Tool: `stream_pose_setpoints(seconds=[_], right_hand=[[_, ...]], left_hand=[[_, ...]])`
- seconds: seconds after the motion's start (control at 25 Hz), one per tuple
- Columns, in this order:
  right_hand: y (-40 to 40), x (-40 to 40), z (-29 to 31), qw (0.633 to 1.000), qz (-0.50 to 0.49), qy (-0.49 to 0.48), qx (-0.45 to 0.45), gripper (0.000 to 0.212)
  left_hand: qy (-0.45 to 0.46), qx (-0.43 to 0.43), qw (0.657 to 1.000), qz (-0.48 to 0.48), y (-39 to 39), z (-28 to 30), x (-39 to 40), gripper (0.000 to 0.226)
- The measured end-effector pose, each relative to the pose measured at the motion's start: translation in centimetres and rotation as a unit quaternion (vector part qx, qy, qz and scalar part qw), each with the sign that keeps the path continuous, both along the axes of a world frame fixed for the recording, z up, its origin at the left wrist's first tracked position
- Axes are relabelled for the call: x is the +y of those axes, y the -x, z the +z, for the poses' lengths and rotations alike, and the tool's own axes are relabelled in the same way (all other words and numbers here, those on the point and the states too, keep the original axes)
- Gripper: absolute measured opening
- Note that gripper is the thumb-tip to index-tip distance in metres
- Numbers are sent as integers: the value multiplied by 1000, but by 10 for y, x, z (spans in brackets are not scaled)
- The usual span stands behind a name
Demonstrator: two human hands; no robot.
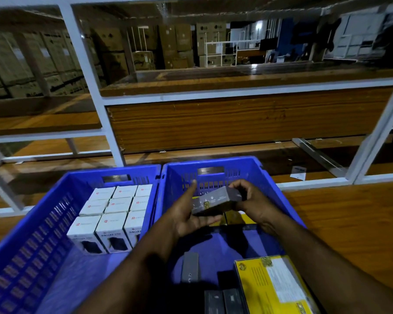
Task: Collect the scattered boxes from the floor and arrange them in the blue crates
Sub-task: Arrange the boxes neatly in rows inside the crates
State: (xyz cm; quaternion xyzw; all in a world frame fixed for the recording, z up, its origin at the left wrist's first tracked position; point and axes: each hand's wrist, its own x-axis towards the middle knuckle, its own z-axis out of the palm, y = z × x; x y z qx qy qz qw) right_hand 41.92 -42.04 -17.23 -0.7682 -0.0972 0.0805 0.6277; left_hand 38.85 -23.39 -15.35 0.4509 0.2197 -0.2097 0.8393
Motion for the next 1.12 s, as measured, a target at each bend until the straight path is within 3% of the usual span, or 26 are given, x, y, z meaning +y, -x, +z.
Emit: stream_pose_setpoints(seconds=[0.12,0.24,0.28,0.36,0.48,0.8,0.92,1.04,1.12], right_hand=[[0,4,7,997,-69,10,-29,37],[1,1,9,985,-112,-73,110,24],[2,0,7,978,-90,-97,164,16],[3,-3,3,974,-40,-84,207,19],[7,1,3,975,-16,-93,201,19],[5,-1,2,978,-12,-89,190,32],[9,1,5,982,-37,-89,160,35],[15,8,10,998,-69,7,2,39],[21,15,9,996,-14,24,-83,35]], left_hand=[[-55,-34,998,-8,-2,-5,-2,17],[-115,-69,991,4,-3,-9,0,2],[-118,-69,991,10,-3,-9,2,4],[-89,-73,993,9,-2,-8,3,6],[-63,-91,994,-6,0,-6,0,13],[-96,-95,991,-5,3,-6,-3,21],[-116,-103,988,-3,2,-5,-4,28],[-127,-122,984,-30,6,0,-7,48],[-128,-146,979,-56,8,3,-9,56]])
